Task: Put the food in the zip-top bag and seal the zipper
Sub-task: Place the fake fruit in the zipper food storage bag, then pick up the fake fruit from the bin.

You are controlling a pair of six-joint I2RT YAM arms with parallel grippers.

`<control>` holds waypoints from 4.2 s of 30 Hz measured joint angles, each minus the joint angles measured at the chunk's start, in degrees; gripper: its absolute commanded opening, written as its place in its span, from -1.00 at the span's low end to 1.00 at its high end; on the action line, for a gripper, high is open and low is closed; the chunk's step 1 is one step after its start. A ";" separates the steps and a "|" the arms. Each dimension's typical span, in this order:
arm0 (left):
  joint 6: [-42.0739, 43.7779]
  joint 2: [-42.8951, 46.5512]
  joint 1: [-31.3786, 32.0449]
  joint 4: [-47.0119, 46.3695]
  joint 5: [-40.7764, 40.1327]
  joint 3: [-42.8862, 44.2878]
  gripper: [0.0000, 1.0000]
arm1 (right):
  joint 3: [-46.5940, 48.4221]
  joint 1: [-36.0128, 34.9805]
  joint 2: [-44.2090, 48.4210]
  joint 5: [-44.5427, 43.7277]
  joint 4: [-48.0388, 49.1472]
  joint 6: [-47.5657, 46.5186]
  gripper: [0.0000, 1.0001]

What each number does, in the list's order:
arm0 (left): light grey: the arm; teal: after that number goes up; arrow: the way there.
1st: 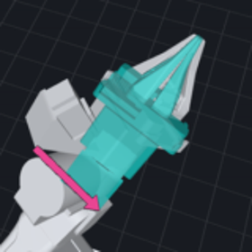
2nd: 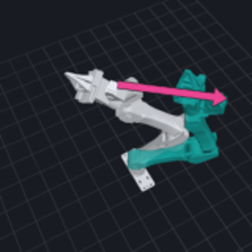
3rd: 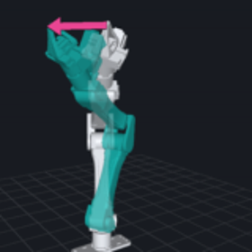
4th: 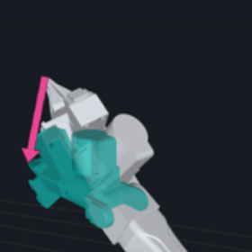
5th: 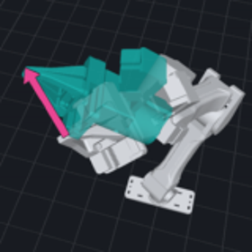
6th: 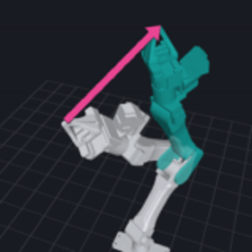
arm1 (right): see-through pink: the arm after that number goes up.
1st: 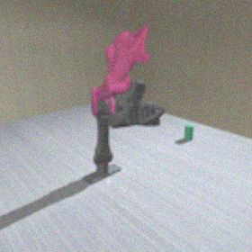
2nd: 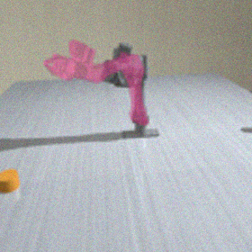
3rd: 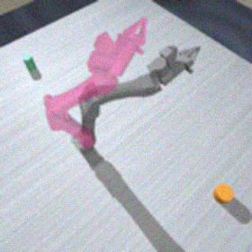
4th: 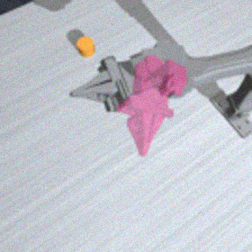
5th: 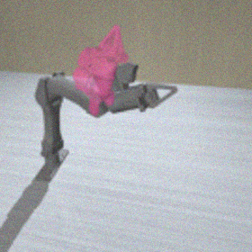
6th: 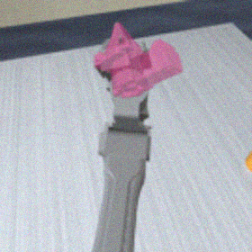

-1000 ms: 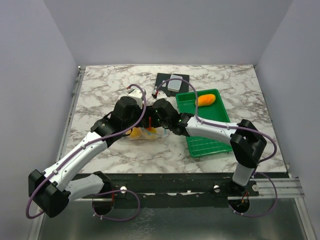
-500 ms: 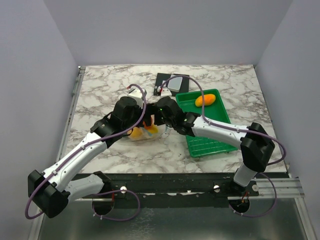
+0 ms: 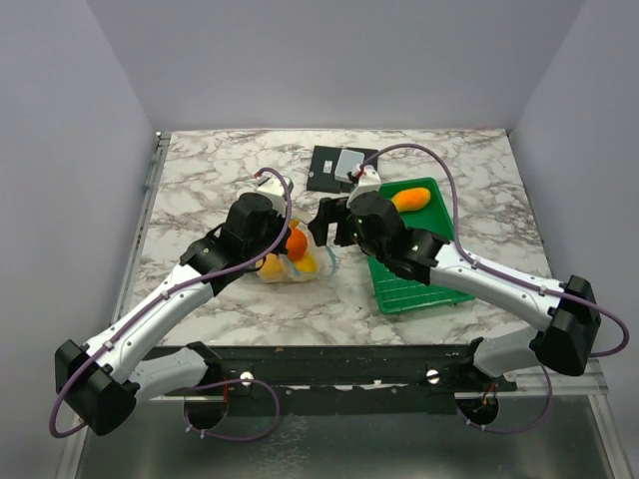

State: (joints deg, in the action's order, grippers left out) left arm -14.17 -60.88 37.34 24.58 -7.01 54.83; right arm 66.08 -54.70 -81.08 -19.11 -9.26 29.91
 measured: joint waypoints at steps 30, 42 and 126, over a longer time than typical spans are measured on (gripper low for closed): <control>0.00 0.00 0.00 0.02 -0.02 0.00 -1.00 | -1.73 18.21 -1.27 -16.00 -10.97 1.49 0.95; 0.00 0.00 0.00 0.02 -0.02 0.00 -1.00 | 2.58 25.94 -10.49 -15.58 -11.89 13.38 1.00; 0.02 -0.59 0.00 0.07 -0.02 0.00 -1.00 | -9.18 39.69 -7.45 7.19 2.99 22.64 -0.68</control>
State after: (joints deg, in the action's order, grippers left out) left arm -14.15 -61.47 37.34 24.64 -7.03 54.83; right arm 56.90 -15.00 -88.53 -11.92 -6.26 52.56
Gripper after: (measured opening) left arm 0.004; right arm 0.613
